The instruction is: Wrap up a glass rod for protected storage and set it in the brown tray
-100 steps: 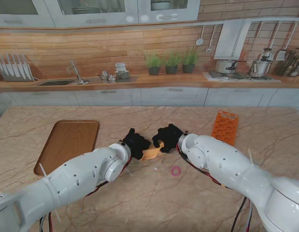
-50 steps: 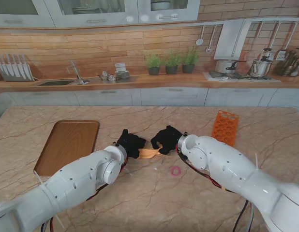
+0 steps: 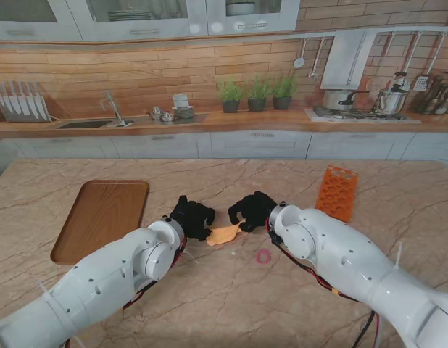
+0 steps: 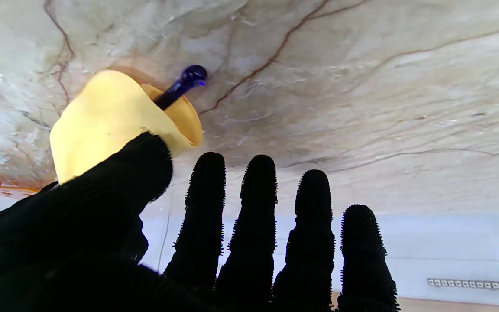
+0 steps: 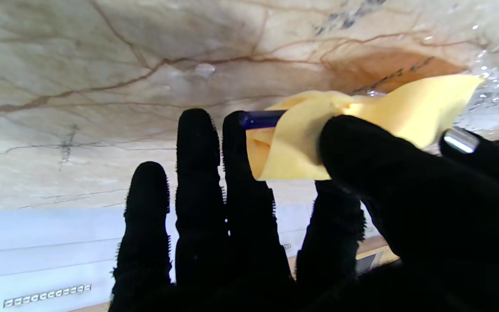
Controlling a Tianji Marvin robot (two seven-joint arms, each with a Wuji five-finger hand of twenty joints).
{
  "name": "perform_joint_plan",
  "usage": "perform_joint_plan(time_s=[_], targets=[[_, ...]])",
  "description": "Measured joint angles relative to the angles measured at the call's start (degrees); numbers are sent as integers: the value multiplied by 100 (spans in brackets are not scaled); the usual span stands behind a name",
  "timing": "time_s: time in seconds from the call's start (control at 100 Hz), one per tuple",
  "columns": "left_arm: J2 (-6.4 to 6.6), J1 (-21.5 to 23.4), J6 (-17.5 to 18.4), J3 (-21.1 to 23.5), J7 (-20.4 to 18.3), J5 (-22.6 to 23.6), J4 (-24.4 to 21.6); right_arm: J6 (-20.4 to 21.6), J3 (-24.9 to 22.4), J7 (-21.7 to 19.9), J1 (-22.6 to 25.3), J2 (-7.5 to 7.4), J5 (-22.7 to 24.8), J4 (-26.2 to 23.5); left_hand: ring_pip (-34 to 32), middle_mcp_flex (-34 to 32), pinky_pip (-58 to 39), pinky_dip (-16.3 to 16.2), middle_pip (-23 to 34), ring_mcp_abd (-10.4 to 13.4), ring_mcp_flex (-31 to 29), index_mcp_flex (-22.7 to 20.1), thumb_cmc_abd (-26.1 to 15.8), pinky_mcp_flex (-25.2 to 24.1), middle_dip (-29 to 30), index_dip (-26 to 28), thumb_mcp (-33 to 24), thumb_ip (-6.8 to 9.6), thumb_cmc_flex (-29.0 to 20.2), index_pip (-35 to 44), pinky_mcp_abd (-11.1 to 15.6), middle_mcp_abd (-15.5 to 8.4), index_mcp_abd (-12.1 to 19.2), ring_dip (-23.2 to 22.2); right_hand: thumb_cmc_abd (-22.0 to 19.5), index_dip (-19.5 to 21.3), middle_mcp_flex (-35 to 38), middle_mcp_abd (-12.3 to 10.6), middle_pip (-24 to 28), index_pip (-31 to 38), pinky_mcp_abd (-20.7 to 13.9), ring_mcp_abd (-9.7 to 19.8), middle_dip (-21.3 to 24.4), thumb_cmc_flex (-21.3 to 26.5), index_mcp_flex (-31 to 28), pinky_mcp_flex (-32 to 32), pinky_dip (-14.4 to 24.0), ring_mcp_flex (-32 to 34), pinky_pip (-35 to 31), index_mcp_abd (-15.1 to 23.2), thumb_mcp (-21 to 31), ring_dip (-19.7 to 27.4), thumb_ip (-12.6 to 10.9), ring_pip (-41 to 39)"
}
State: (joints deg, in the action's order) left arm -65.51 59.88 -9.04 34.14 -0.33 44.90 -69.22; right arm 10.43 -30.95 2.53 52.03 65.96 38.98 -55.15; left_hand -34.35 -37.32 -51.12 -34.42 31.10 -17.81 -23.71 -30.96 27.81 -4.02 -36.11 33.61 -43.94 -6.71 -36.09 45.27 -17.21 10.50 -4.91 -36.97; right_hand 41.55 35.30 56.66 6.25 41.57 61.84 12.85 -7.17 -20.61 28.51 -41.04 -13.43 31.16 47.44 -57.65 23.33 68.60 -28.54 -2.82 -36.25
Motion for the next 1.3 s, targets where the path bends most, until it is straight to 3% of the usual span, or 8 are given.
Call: perform_joint_plan(time_s=[0.15, 0.36, 0.47, 0.5, 0.67, 0.8, 1.11, 1.3], targets=[[154, 300, 6, 398, -92, 271, -383, -10, -69, -60, 35, -32, 17, -90, 227, 126, 152, 2, -208, 0, 201, 71, -73, -33, 129, -126, 581, 0, 121, -469, 0, 3, -13, 23, 6, -3, 182, -5, 57, 0, 4, 3, 8, 0, -46, -54, -1, 175, 3, 0, 8, -143, -1, -184], [190, 524, 23, 663, 232, 113, -456, -73, -151, -75, 93, -51, 28, -205, 487, 549, 277, 3, -510, 0, 508, 232, -526, -37, 287, -344, 1396, 1, 117, -947, 0, 141, -201, 96, 13, -23, 307, -5, 534, -8, 6, 30, -6, 20, -80, -131, -1, 237, 4, -33, 66, -584, -3, -965], [82, 485, 200, 654, 634, -600, -246, -150, -205, -93, 151, -70, 69, -318, 565, 763, 443, 4, -731, 0, 658, 379, -654, -45, 518, -608, 2073, 4, 118, -1318, 0, 216, -335, 196, 78, -138, 411, -5, 692, -23, 6, 30, -6, 56, -157, -196, -1, 353, 1, -89, 84, -665, -3, -1188], [46, 459, 199, 635, 624, -704, -197, -163, -214, -98, 164, -75, 83, -342, 621, 763, 483, 4, -781, 0, 661, 434, -703, -45, 603, -689, 2325, 117, 118, -1402, 0, 259, -344, 243, 79, -146, 415, -5, 737, -23, 6, 30, -6, 55, -164, -197, -1, 356, -2, -105, 120, -678, -3, -1236], [-109, 264, -112, 396, 451, -1099, -101, -230, -259, -131, 230, -98, 134, -462, 913, 827, 704, 82, -997, 0, 724, 435, -759, -45, 828, -848, 2813, 117, 116, -1638, 0, 324, -361, 393, 177, -227, 529, -5, 800, -33, 6, 22, -6, 60, -233, -202, -1, 413, -14, -114, 149, -731, -2, -1340], [-250, 136, -235, 271, 384, -1585, -13, -322, -357, -132, 312, -112, 192, -586, 1391, 826, 1062, 323, -1291, 122, 724, 509, -759, -45, 1187, -1203, 3183, 118, 113, -1979, 1, 355, -512, 1015, 246, -277, 619, -5, 865, -33, 6, 0, -6, 107, -298, -269, 54, 516, -206, -226, 201, -838, -3, -1621], [-338, -77, -394, -41, -181, -1899, 18, -512, -481, -132, 462, -137, 261, -817, 1618, 1133, 1651, 687, -1526, 160, 962, 654, -660, -45, 1568, -1869, 3289, 232, 113, -2640, 5, 479, -917, 1510, 309, -394, 720, 29, 1065, -36, -1, -70, -6, 151, -407, -422, 261, 576, -758, -382, 264, -1030, -3, -2166], [-401, -227, -611, -264, -271, -2165, 105, -596, -515, -126, 507, -136, 236, -850, 1663, 1395, 1914, 788, -1552, 110, 1110, 932, -468, -26, 1616, -2067, 2425, 234, 341, -2721, 105, 548, -938, 1571, 449, -400, 772, 73, 1099, -37, -3, -128, -6, 160, -493, -422, 265, 634, -793, -449, 373, -1056, -10, -2235]])
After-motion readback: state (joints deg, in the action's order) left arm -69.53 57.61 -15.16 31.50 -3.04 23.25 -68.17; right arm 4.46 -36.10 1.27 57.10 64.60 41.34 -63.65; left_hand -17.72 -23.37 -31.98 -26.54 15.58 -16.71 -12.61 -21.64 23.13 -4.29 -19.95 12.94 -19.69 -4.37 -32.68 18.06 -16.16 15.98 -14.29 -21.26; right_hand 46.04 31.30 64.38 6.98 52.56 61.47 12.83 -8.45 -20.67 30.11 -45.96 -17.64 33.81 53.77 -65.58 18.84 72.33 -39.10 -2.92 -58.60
